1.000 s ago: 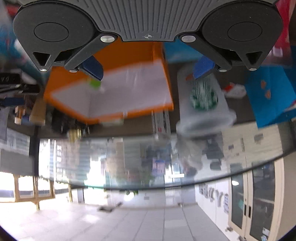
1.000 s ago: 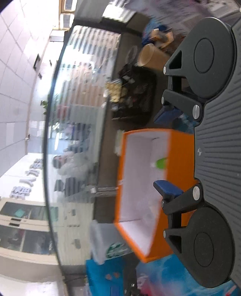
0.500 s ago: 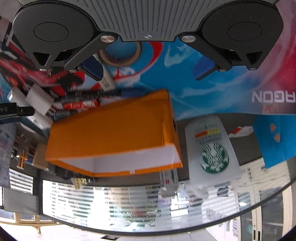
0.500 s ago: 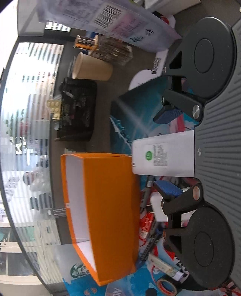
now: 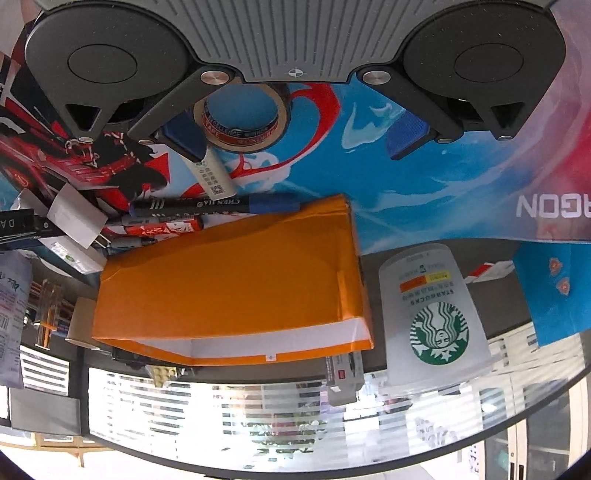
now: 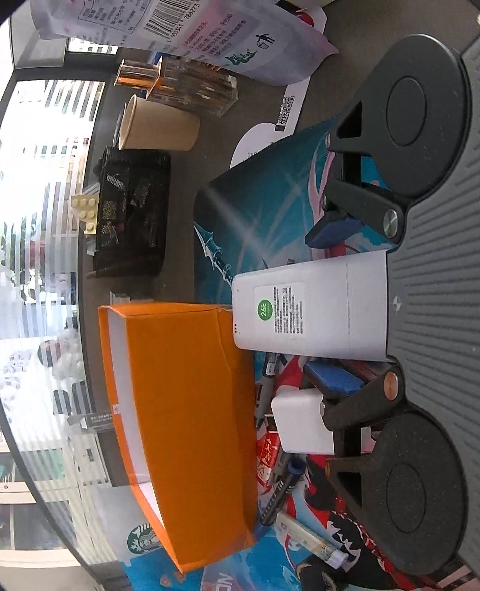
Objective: Organize rigid objects
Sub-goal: 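Grasp the white power bank with the right tool while the left tool grasps the tape roll, then carry the power bank with the right tool while the left tool carries the tape over the box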
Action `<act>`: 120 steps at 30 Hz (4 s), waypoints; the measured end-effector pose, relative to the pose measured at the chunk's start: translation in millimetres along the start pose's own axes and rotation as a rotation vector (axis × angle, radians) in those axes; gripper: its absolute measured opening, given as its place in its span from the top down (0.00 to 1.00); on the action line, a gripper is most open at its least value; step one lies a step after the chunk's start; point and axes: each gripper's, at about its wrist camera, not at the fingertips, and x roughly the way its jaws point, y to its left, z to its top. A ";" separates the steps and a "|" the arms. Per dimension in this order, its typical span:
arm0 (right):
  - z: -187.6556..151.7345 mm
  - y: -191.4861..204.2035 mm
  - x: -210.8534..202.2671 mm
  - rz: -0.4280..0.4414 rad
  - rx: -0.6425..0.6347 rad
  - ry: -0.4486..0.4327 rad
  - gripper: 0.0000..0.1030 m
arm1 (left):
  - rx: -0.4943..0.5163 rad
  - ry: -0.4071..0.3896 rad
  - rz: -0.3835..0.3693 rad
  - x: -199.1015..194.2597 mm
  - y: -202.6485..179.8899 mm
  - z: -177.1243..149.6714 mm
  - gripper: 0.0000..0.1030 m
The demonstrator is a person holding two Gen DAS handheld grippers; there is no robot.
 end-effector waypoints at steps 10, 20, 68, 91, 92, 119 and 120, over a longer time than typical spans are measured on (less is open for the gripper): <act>-0.7 10.4 3.1 -0.018 -0.074 0.017 0.30 | -0.070 0.031 -0.130 3.9 2.7 -6.1 0.09; 0.0 8.8 2.0 -0.035 -0.047 0.001 0.51 | -0.113 0.024 -0.228 2.7 10.6 -4.1 0.62; 2.6 -46.7 -20.3 0.395 0.510 -0.014 0.51 | -0.163 -0.019 -0.150 -29.1 34.6 19.1 0.87; 80.4 -5.7 -55.5 0.508 0.394 -0.187 0.51 | -0.101 -0.187 -0.173 -52.6 14.3 105.9 0.87; 86.3 -6.0 -52.0 0.512 0.397 -0.194 0.51 | -0.095 -0.193 -0.170 -48.6 12.2 113.3 0.87; 143.8 -7.3 31.0 0.523 0.481 -0.148 0.51 | -0.153 -0.049 -0.149 64.1 -6.4 169.3 0.87; 143.3 -6.8 33.9 0.521 0.481 -0.141 0.51 | -0.158 -0.041 -0.146 67.4 -5.9 169.9 0.87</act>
